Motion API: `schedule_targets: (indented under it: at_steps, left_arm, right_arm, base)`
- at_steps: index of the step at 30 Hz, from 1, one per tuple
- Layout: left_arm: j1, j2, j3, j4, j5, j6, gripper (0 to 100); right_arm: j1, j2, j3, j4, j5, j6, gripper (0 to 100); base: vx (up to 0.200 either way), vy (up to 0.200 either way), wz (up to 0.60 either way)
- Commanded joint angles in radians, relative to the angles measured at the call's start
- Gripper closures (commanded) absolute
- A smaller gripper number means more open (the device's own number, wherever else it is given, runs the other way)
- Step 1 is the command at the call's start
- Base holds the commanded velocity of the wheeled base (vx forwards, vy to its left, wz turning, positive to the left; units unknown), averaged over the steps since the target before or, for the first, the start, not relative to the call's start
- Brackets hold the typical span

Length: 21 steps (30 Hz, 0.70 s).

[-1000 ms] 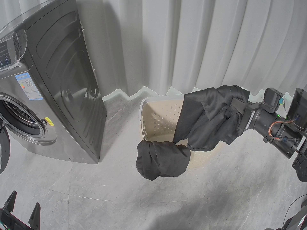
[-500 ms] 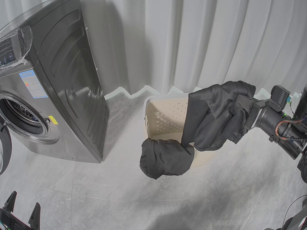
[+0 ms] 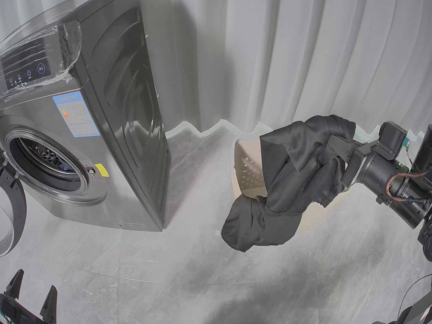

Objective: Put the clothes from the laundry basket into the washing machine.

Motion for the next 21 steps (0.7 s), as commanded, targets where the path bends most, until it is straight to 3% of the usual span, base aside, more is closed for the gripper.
schedule_targets:
  at_steps: [1,19,21]
  left_arm:
    - [0.001,-0.012,0.015,0.001,0.000,0.000,0]
    - [0.001,-0.011,0.015,0.001,0.000,0.000,0]
    - [0.001,-0.011,0.015,0.001,0.000,0.000,0]
  right_arm:
    - [0.002,0.001,-0.003,-0.001,0.000,-0.001,100]
    - [0.013,0.001,-0.012,-0.021,0.000,0.000,100]
    - [0.013,0.001,-0.003,-0.021,-0.002,-0.001,100]
  base:
    - [0.000,0.200,0.00]
    - [0.000,0.200,0.00]
    - [0.000,0.000,0.00]
